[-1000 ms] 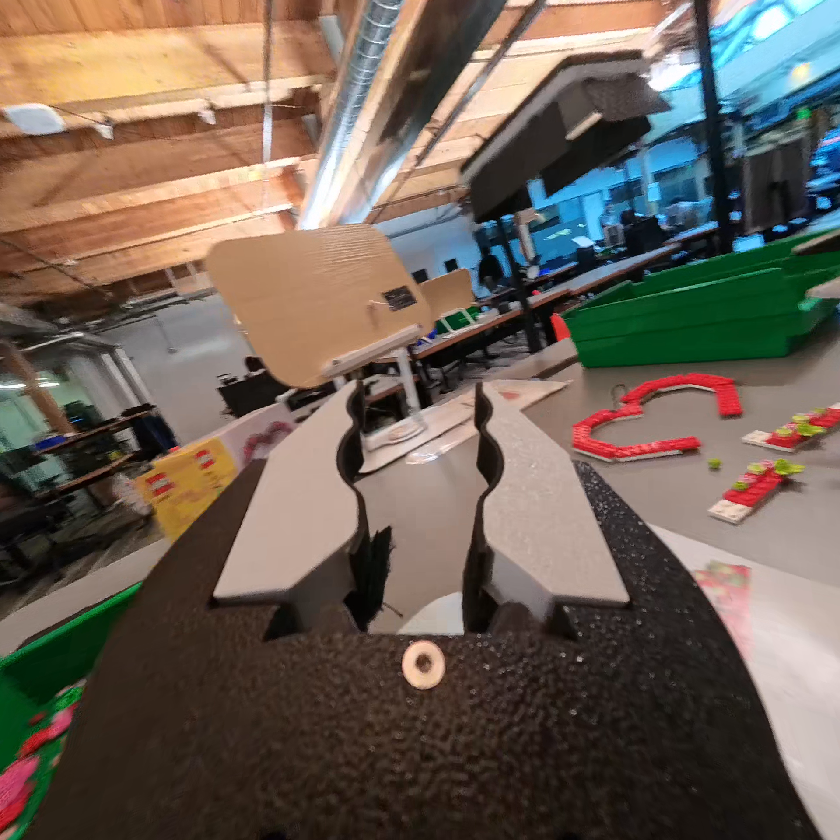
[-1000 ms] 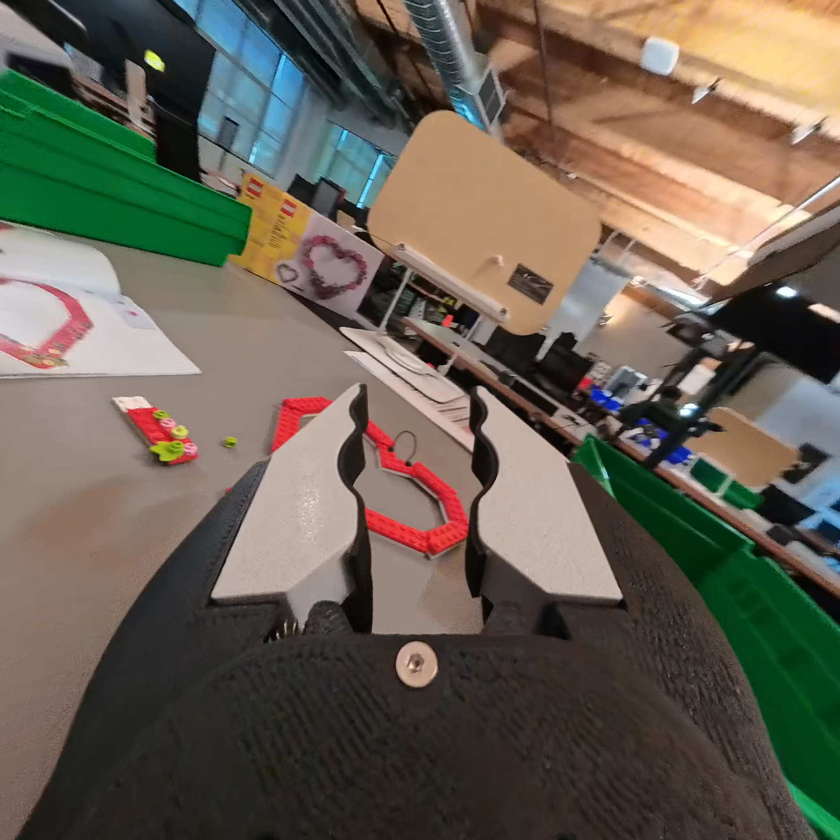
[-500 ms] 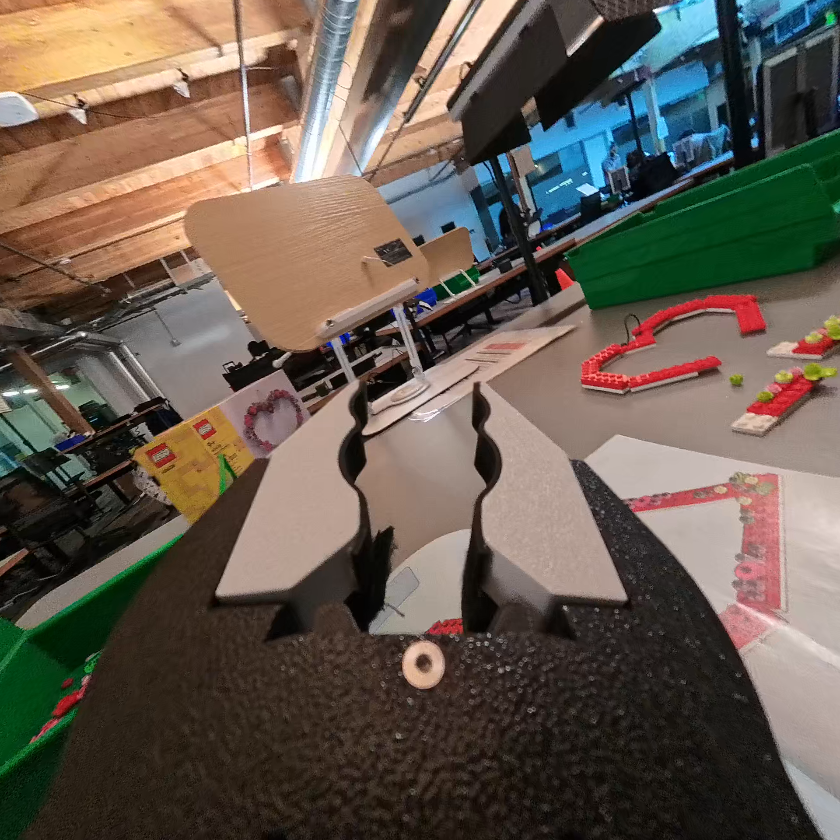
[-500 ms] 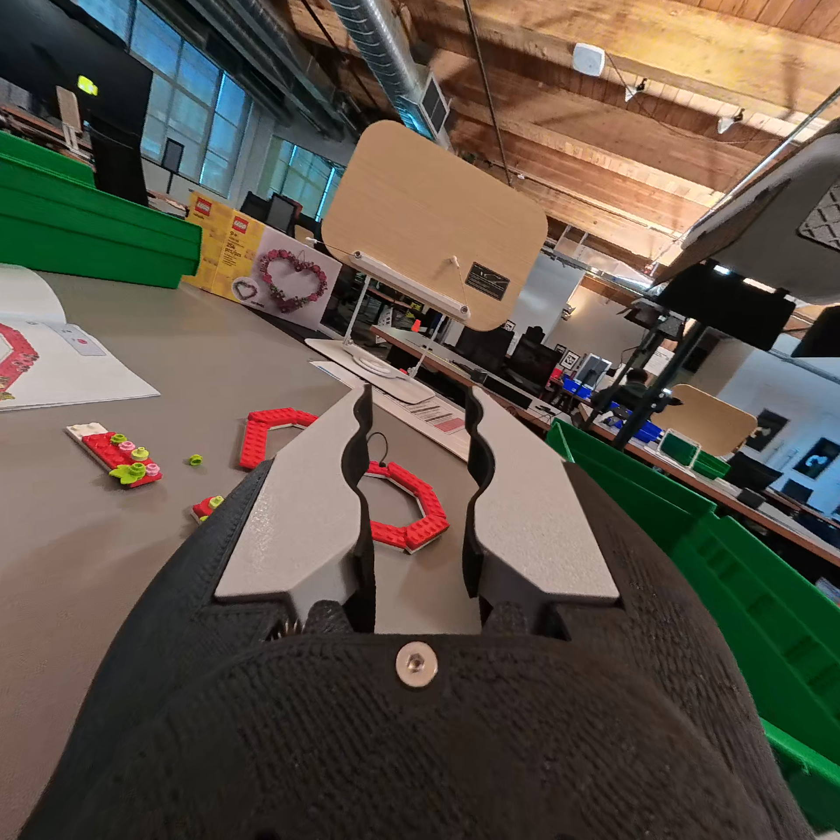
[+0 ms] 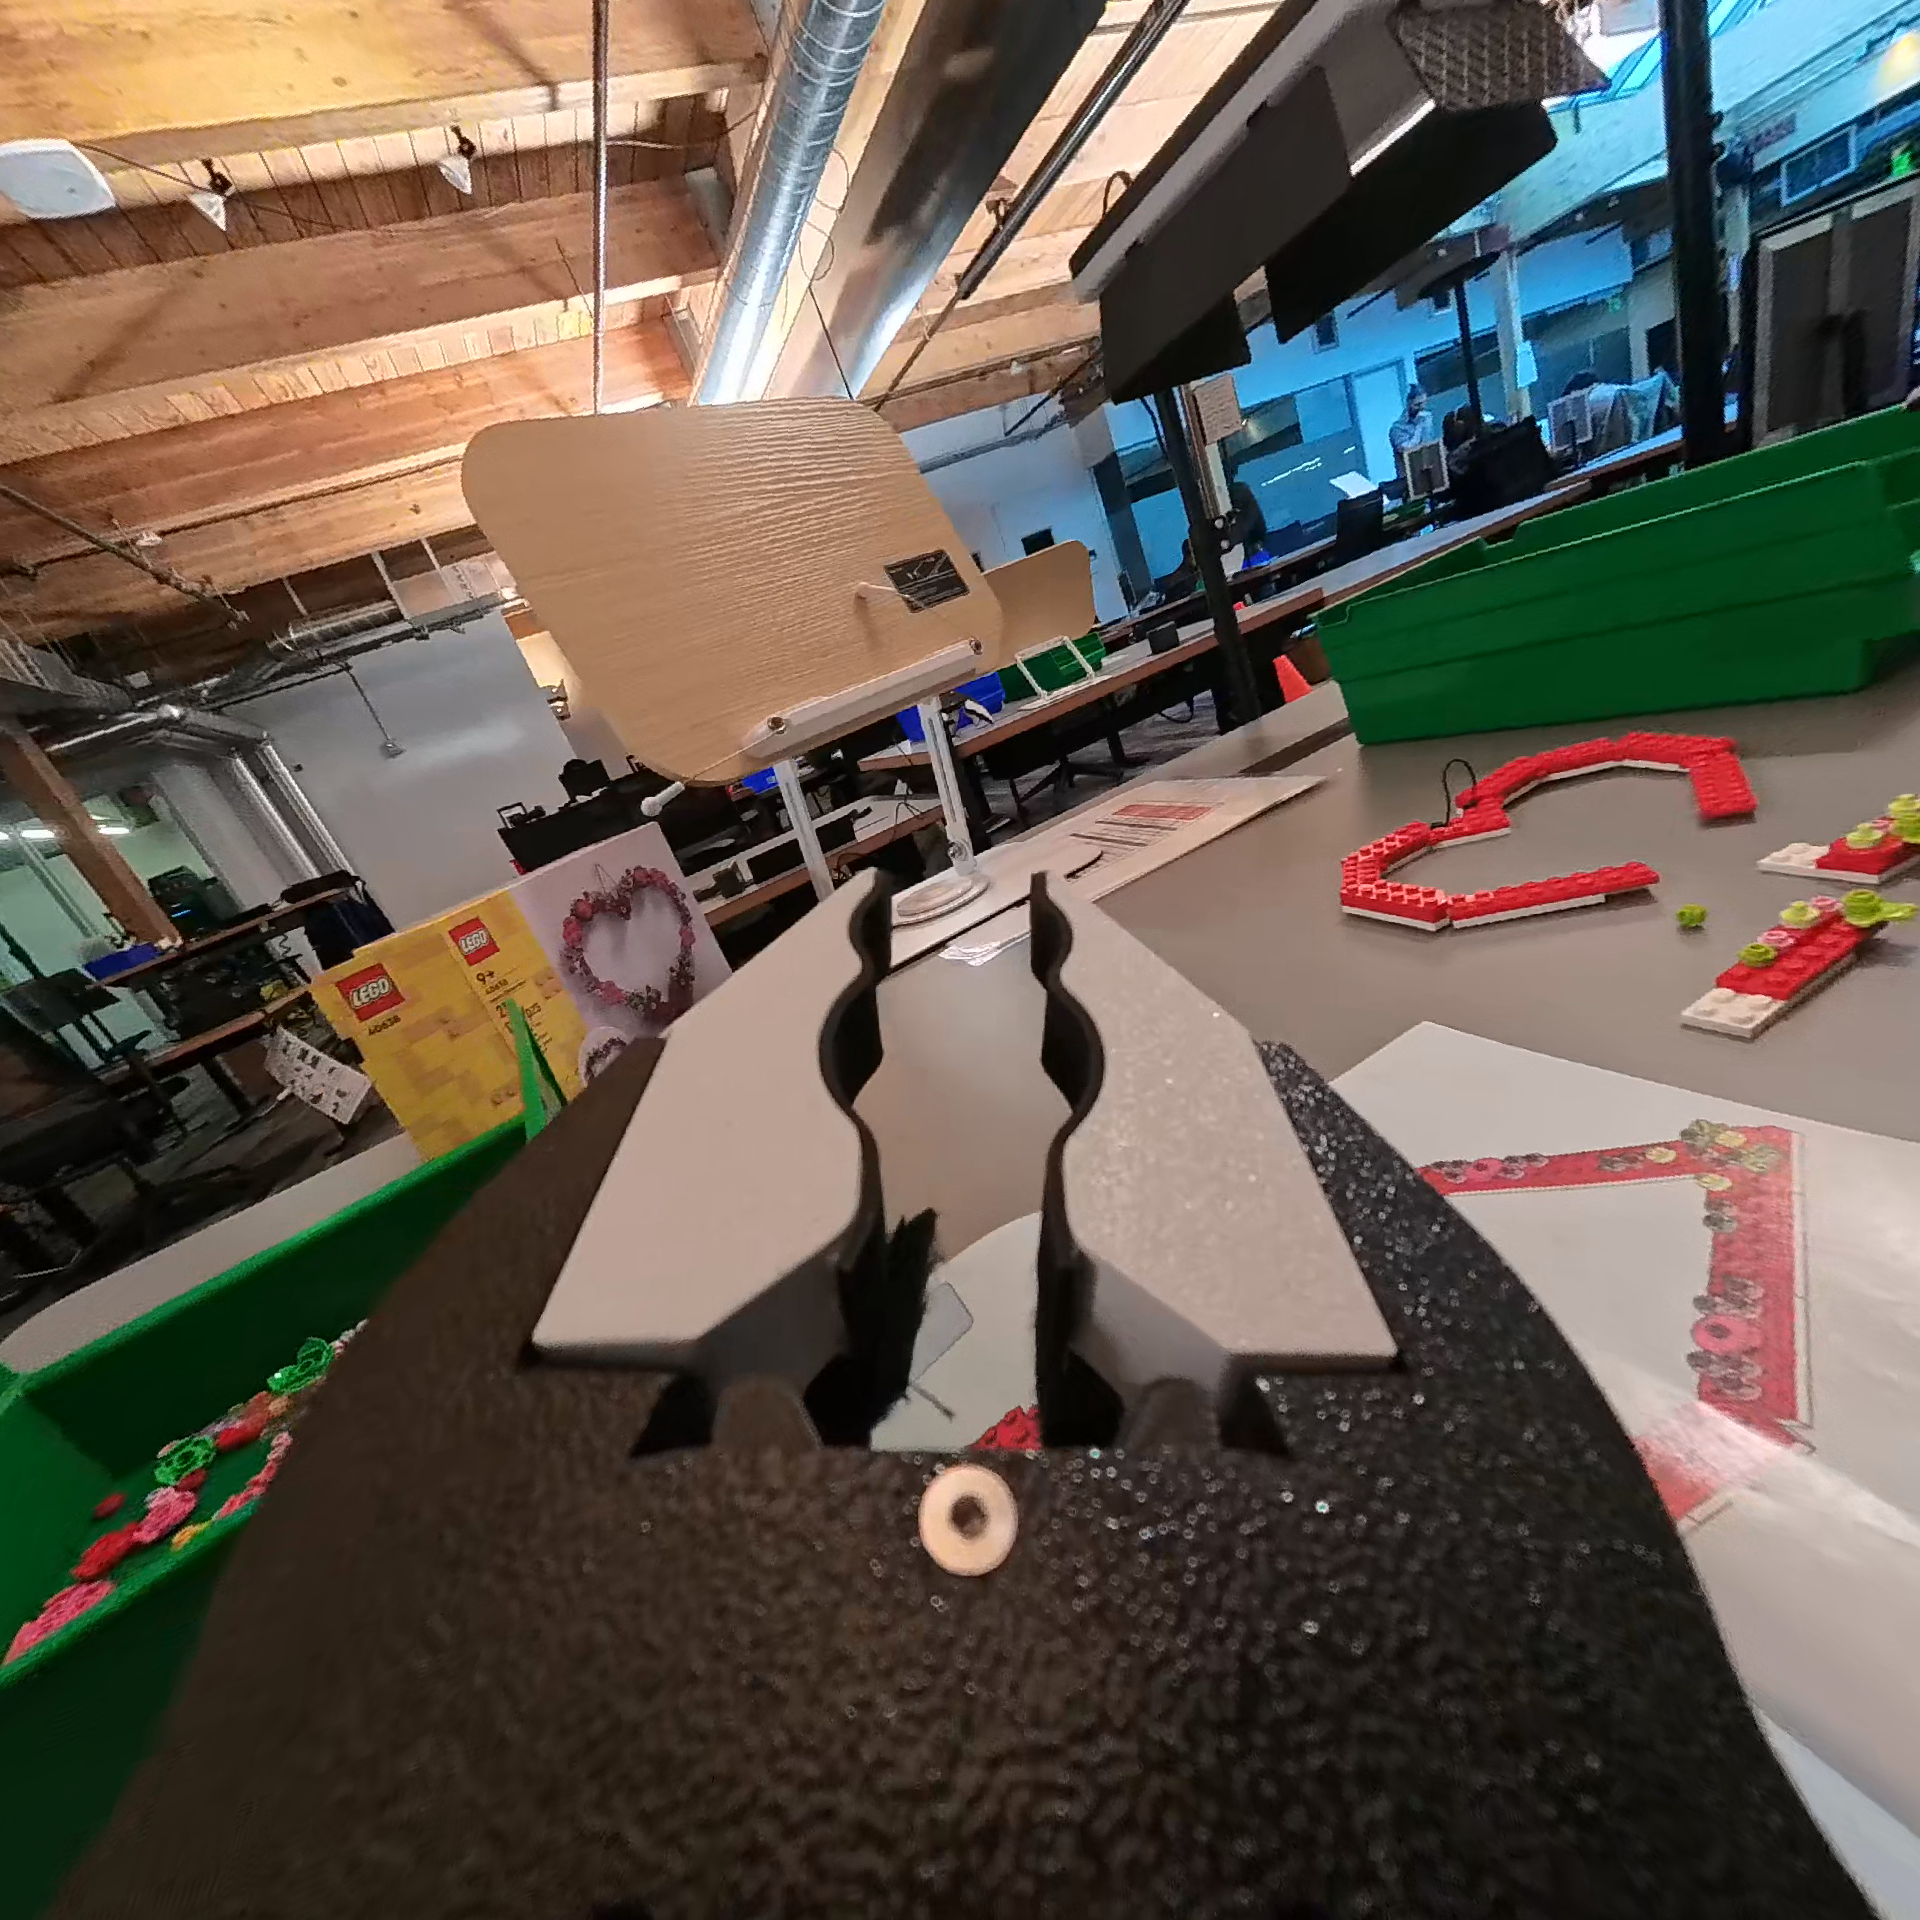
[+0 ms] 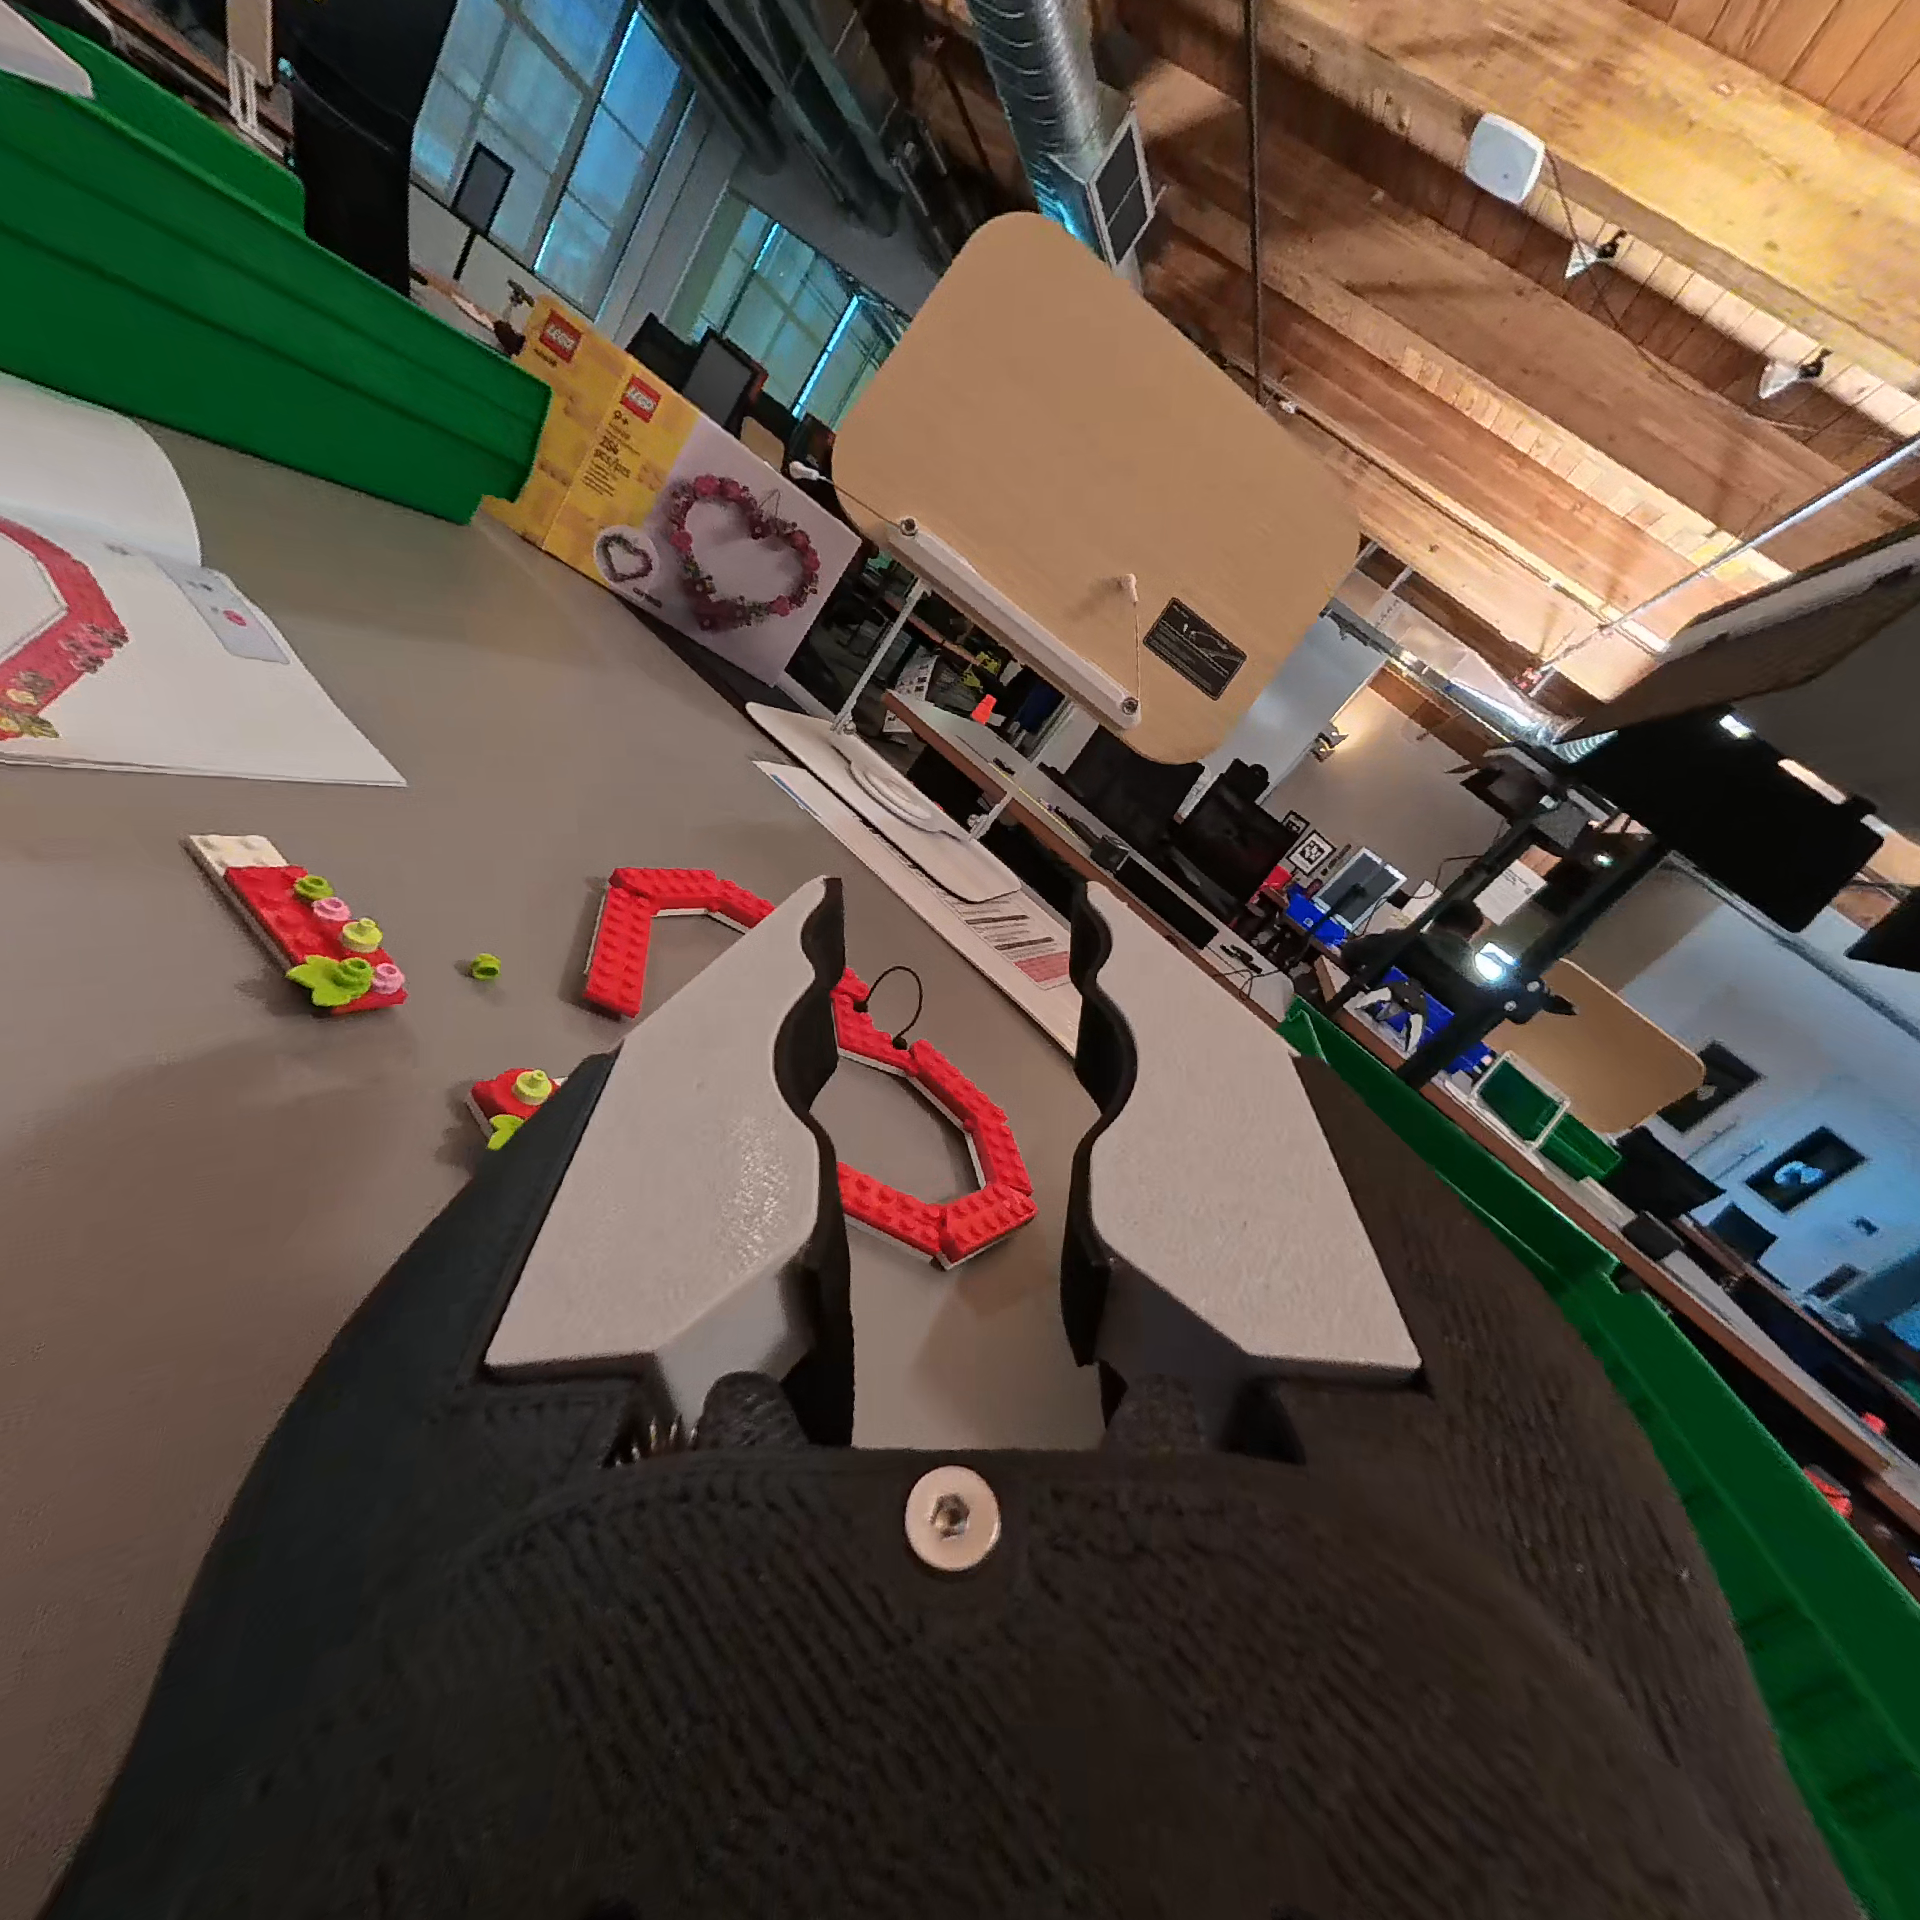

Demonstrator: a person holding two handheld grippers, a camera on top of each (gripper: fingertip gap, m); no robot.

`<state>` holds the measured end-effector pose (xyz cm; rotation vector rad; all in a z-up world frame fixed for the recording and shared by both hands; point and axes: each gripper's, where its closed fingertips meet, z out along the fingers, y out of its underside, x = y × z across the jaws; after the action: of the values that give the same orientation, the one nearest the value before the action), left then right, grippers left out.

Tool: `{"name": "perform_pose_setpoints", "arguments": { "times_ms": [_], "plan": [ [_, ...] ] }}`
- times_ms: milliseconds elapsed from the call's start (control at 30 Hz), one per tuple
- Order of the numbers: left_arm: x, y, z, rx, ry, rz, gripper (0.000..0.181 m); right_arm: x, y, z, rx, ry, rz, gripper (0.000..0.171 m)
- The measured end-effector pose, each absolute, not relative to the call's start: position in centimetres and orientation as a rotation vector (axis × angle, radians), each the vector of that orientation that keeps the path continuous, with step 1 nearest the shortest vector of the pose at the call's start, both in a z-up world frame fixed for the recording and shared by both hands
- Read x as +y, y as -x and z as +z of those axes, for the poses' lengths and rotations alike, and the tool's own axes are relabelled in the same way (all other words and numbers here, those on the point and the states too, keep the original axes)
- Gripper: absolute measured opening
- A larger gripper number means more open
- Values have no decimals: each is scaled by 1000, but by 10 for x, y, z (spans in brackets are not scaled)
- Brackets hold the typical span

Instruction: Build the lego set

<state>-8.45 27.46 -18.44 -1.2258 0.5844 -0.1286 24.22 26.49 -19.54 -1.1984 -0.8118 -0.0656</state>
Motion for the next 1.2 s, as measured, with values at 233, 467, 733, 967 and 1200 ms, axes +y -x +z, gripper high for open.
{"name": "perform_pose_setpoints", "arguments": {
  "times_ms": [233,467,733,967,1200],
  "plan": [
    [276,79,-186,613,1223,-122,24,266,-247,-195,-783,1210,-33,40],
    [278,77,-188,622,1230,-126,23,265,-257,-191,-720,1215,7,39],
    [277,76,-188,622,1231,-134,23,265,-261,-186,-699,1191,-40,40],
    [278,76,-189,623,1233,-143,23,266,-261,-187,-701,1196,-37,38],
    [278,74,-190,637,1234,-138,22,267,-265,-187,-693,1197,-65,36]
  ]
}}
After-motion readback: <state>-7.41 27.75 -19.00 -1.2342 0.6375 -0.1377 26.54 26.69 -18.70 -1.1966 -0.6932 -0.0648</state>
